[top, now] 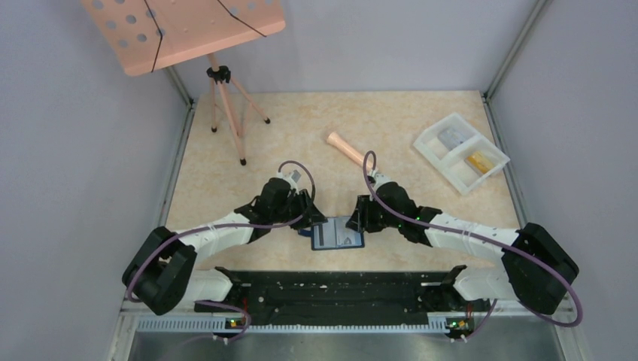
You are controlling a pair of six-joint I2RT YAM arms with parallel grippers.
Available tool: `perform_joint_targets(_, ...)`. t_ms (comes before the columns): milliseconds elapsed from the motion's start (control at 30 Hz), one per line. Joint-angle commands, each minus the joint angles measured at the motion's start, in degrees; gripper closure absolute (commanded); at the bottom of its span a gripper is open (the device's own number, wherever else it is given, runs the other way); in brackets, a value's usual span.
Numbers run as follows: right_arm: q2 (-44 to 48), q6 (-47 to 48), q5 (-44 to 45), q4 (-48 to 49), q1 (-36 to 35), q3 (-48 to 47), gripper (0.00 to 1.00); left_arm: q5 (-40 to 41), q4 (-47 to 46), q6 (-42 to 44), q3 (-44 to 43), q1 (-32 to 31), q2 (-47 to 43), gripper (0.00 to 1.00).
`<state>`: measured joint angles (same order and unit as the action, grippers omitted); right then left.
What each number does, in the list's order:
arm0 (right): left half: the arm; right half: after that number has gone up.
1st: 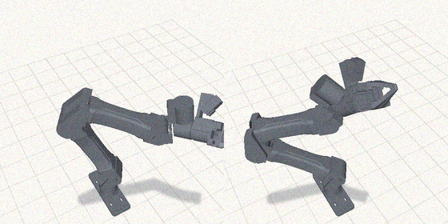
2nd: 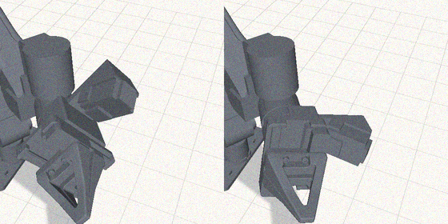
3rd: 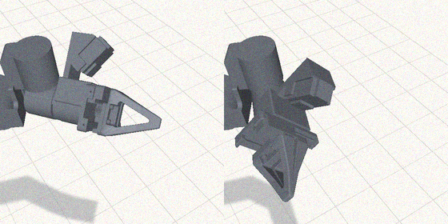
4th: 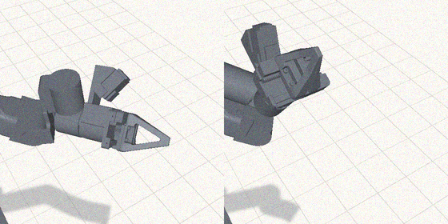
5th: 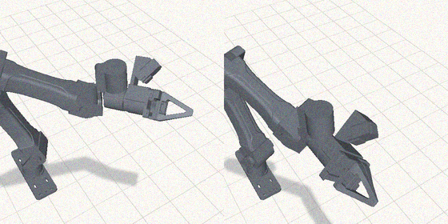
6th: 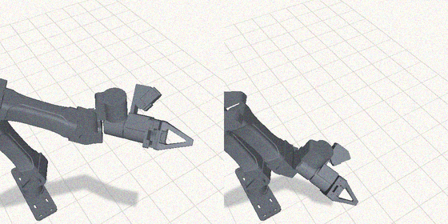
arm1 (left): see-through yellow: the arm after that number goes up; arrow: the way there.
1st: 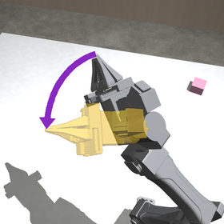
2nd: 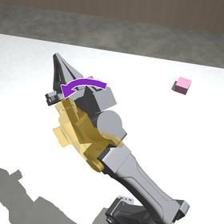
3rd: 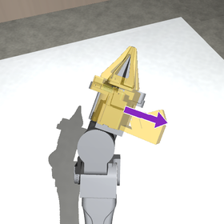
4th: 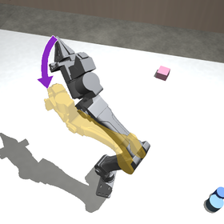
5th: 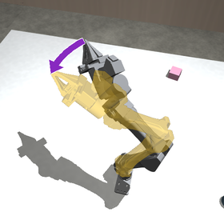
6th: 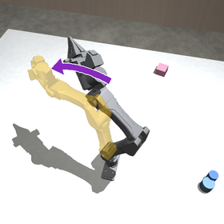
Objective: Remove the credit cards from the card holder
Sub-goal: Remove the credit card from the card holder.
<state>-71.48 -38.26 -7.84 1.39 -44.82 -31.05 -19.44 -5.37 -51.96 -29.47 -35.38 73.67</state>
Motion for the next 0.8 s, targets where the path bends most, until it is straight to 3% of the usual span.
perform_joint_targets(0,-2.1,-1.3,-1.8,5.4,0.7,0.6,0.59,-2.0,-7.4,-0.7,0.6,-0.6,2.5,0.60)
perform_joint_targets(767,-9.5,-4.3,-2.3,10.5,0.9,4.3,0.62,-2.3,-13.1,-1.1,1.5,-3.4,12.3,0.60)
